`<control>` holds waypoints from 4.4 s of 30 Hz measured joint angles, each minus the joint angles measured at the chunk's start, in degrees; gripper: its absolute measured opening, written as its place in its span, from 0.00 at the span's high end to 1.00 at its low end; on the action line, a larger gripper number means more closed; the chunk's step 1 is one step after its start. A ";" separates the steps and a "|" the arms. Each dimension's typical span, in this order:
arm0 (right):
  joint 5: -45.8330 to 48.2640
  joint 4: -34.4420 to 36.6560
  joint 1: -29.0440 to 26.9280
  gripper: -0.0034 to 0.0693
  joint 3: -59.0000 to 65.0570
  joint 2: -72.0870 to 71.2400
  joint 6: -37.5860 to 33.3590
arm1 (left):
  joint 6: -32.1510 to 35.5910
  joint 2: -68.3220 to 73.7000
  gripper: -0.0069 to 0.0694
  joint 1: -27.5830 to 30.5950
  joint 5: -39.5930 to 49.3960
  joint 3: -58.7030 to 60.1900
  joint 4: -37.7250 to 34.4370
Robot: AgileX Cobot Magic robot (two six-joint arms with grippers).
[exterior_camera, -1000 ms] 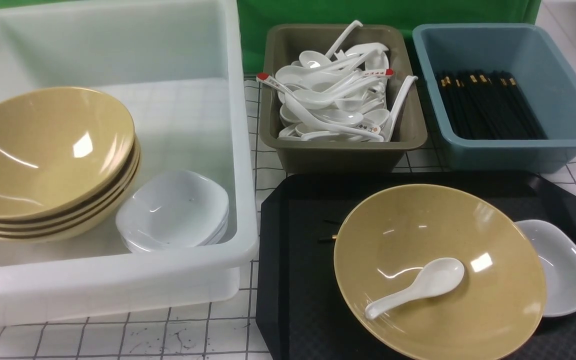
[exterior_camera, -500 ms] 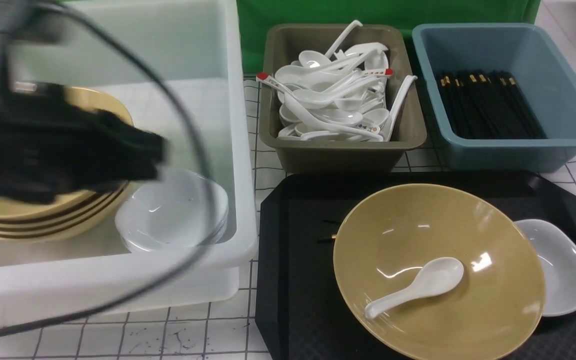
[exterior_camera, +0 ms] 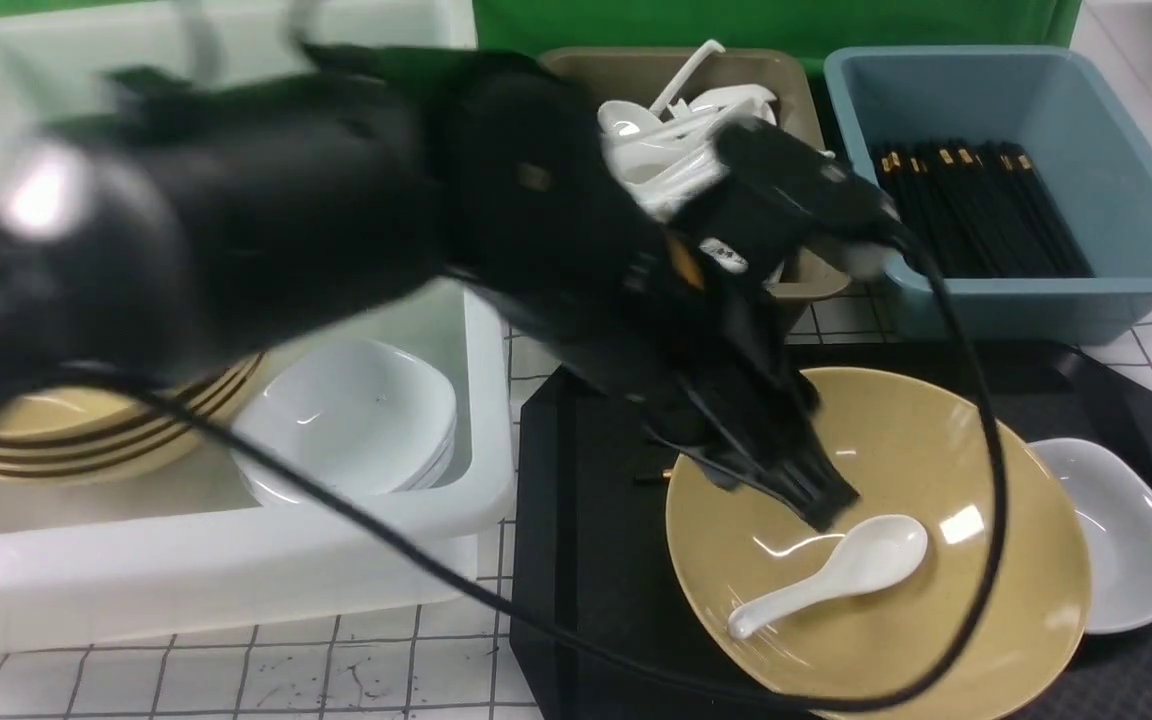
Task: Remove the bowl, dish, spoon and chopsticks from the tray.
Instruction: Use the left arm to grab the soup spoon in the middle, then use the left arm to put the soup spoon into the small storage box in the middle, then use the left arm to grab the yellow noodle bowl on the left, then use the left arm to put the noodle bowl into the large storage box on the left
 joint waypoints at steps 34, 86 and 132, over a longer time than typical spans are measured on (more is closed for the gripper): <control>-7.92 0.85 0.32 0.87 4.85 -1.99 3.06 | -15.17 23.01 0.92 -1.92 9.78 -16.80 34.52; -9.02 0.85 0.32 0.82 4.85 -2.04 3.76 | -15.50 23.28 0.21 14.53 11.13 -40.33 19.36; -9.24 2.17 2.87 0.82 4.96 -2.14 3.90 | -11.94 -15.26 0.90 53.14 21.65 -17.94 3.95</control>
